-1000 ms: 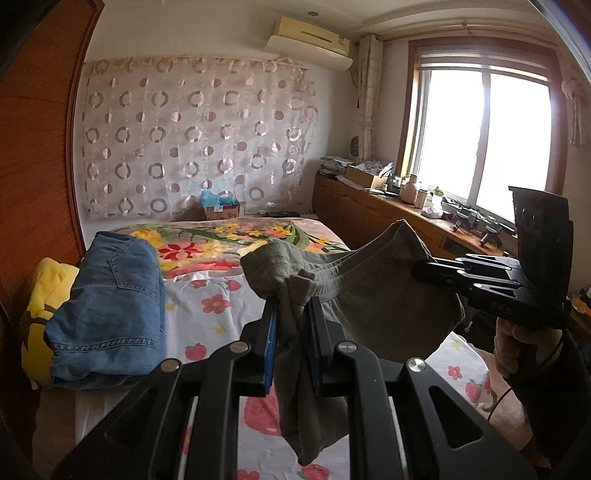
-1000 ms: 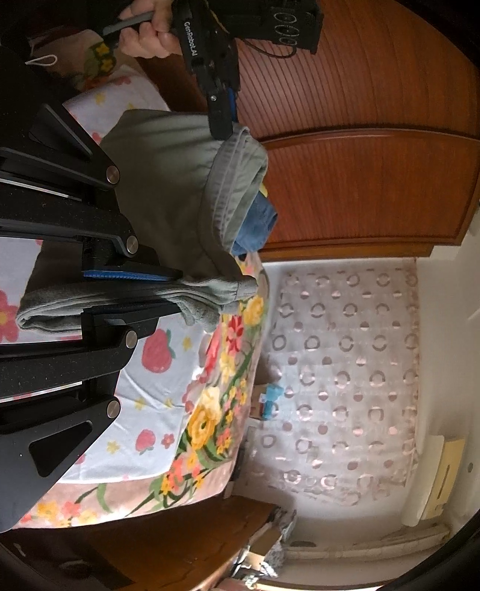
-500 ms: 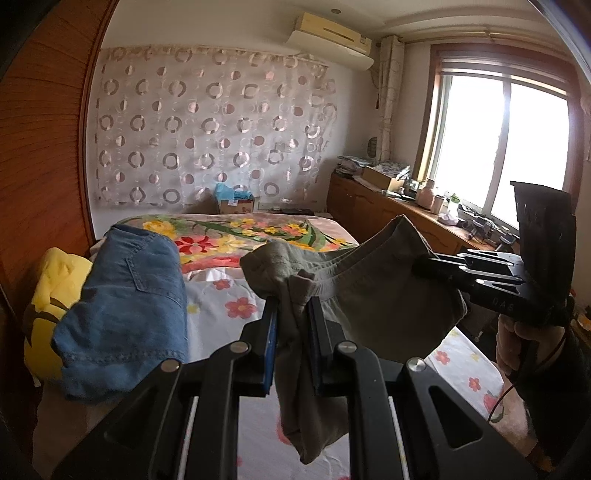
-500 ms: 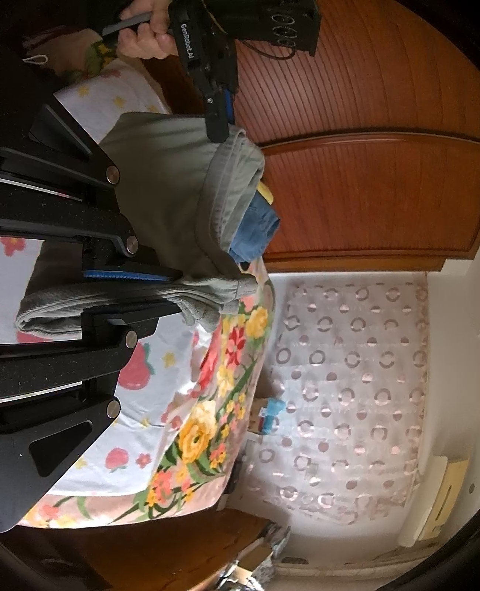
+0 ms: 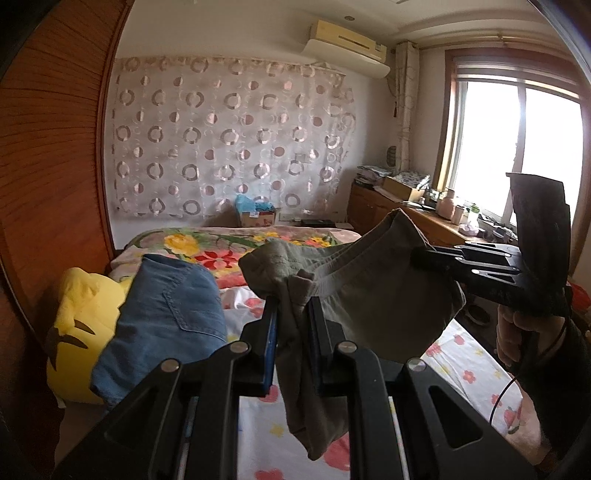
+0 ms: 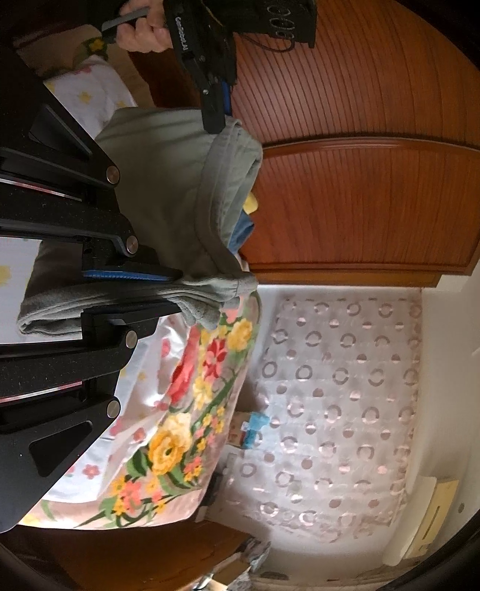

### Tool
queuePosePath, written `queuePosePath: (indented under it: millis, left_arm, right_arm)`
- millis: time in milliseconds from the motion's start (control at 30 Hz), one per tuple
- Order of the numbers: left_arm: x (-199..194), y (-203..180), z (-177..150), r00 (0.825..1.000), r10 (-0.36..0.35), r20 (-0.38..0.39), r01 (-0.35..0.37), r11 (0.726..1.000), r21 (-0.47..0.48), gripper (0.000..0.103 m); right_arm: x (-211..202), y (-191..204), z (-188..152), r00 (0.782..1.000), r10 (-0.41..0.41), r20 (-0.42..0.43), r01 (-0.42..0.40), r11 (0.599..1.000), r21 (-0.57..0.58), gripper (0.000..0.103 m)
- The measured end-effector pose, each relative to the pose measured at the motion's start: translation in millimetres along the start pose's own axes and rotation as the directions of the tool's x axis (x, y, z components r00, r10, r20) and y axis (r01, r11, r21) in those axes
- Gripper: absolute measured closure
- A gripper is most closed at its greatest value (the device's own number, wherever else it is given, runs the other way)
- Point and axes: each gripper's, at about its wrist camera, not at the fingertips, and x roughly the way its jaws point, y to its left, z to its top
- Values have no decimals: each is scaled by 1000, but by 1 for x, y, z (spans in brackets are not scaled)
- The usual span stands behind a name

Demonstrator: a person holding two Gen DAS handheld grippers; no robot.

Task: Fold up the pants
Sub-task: 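Carry the held pants with both grippers over the blue jeans stack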

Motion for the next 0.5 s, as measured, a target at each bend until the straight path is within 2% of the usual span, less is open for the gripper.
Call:
queuePosePath:
  millis: [500]
  left_arm:
    - [12, 57, -11, 994, 110, -3, -110, 991, -73, 90]
  right_arm:
    - [91, 26, 40, 996, 86, -8, -86, 991, -101, 96]
